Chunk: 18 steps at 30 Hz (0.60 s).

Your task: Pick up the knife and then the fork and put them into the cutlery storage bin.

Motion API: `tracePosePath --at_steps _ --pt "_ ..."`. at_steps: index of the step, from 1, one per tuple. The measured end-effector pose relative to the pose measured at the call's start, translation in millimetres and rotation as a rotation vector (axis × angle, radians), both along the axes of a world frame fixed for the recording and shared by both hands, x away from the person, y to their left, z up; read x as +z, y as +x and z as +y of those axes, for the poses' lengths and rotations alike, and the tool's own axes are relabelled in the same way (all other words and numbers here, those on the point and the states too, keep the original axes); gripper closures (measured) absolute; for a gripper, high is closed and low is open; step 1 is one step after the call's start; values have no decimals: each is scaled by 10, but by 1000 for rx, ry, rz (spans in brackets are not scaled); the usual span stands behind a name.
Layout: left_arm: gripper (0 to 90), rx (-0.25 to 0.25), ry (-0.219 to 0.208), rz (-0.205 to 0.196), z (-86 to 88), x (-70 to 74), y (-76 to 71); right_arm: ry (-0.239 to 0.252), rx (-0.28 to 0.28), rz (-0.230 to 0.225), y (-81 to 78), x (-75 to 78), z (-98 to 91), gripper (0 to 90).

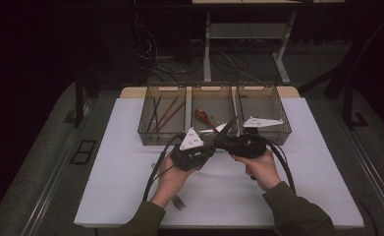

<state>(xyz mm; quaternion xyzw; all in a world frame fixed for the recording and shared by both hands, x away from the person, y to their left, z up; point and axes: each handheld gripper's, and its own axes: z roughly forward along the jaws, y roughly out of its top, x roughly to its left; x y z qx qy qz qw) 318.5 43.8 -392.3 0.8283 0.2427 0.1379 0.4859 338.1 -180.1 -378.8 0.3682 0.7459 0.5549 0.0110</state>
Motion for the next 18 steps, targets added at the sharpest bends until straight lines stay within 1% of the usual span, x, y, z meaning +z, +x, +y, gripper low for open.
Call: tracePosePath --at_steps 1,3,8,11,13,15,16,18 --pt "796 1 -6 0 -4 -2 -2 0 -4 1 2 0 4 700" --pt "796 2 1 -3 -6 0 -8 4 -9 1 3 2 4 733" --pt "795 1 -8 -6 -5 -12 -9 6 -21 -9 9 5 -9 819" --pt "795 4 -15 -9 -11 -17 -16 13 -27 -8 9 3 -15 833" --pt "794 5 -28 -6 -11 -25 -16 13 -26 -17 3 6 -13 852" --pt "793 2 -36 -8 -8 -31 -19 20 -17 -21 -6 9 -13 873" --pt "793 4 -40 -2 -10 -35 -20 26 -10 -28 -9 9 -10 877" --pt "792 4 -49 0 -15 -45 -21 13 -9 -42 -23 15 2 878"
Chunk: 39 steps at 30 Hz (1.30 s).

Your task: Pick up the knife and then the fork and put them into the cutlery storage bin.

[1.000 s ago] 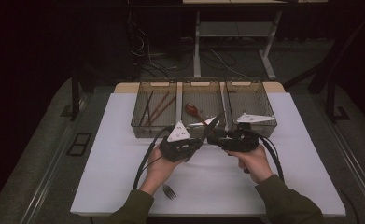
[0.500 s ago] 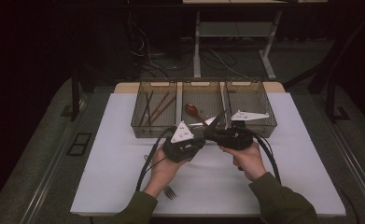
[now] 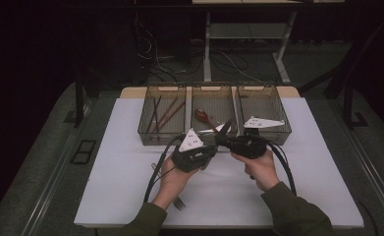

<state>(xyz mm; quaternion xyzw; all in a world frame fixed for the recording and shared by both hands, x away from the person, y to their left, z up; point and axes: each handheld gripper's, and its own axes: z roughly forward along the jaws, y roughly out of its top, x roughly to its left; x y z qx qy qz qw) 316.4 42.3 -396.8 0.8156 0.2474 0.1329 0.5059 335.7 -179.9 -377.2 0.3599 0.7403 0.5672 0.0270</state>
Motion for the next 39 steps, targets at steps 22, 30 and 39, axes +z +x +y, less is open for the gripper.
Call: tracePosePath --at_steps 22,30,39 --pt "490 -44 0 -46 74 -48 -40 -62 36 -46 -11 33 -80 881" --pt "341 -41 -15 -33 354 -21 -100 -86 29 -46 4 64 -176 881" --pt "204 -14 -26 14 769 -84 -246 -117 30 -41 28 108 -290 881"
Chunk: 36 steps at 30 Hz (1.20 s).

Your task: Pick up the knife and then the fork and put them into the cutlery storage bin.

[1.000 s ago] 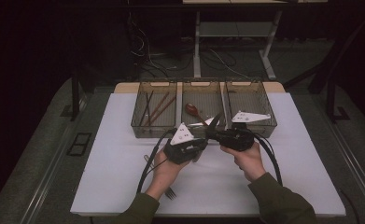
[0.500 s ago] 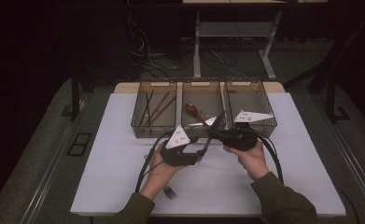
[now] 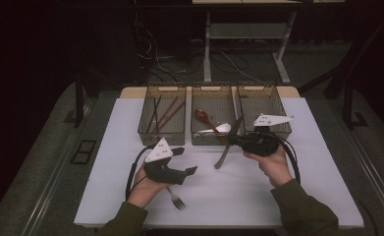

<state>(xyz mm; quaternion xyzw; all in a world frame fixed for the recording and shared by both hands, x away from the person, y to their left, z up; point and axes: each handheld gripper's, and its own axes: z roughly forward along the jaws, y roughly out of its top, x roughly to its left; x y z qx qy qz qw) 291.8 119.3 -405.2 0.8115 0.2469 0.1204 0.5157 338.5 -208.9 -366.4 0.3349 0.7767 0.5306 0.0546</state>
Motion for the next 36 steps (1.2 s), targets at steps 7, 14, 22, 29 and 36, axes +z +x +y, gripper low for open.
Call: tracePosePath --at_steps 7,14,22,29,36 --pt "83 36 -12 11 277 -124 -108 -16 -21 -19 12 44 -80 881" --pt "0 23 1 46 395 -265 -182 -29 -23 -19 34 77 -149 881" --pt "0 24 11 78 449 -342 -232 -60 -40 -27 60 168 -277 881" --pt "0 -1 19 89 416 -372 -231 -72 -60 -40 76 270 -448 881" --pt "0 -13 25 94 412 -373 -239 -53 -100 -56 98 424 -656 881"
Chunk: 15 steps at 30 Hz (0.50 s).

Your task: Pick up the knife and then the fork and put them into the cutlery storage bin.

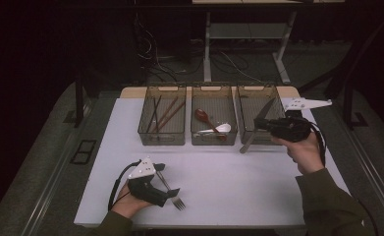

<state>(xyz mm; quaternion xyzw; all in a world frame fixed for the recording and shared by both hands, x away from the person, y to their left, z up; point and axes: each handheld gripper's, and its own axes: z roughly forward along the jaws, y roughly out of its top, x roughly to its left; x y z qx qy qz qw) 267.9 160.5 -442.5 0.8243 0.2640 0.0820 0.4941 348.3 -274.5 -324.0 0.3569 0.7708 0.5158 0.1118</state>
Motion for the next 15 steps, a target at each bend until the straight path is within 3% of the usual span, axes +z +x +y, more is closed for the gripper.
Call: tracePosePath --at_steps 7,15 --pt "0 -6 -5 -7 6 5 5 14 -40 -28 39 212 -184 881" --pt "0 -4 -10 -9 3 7 2 -31 -89 -59 169 403 -311 881"
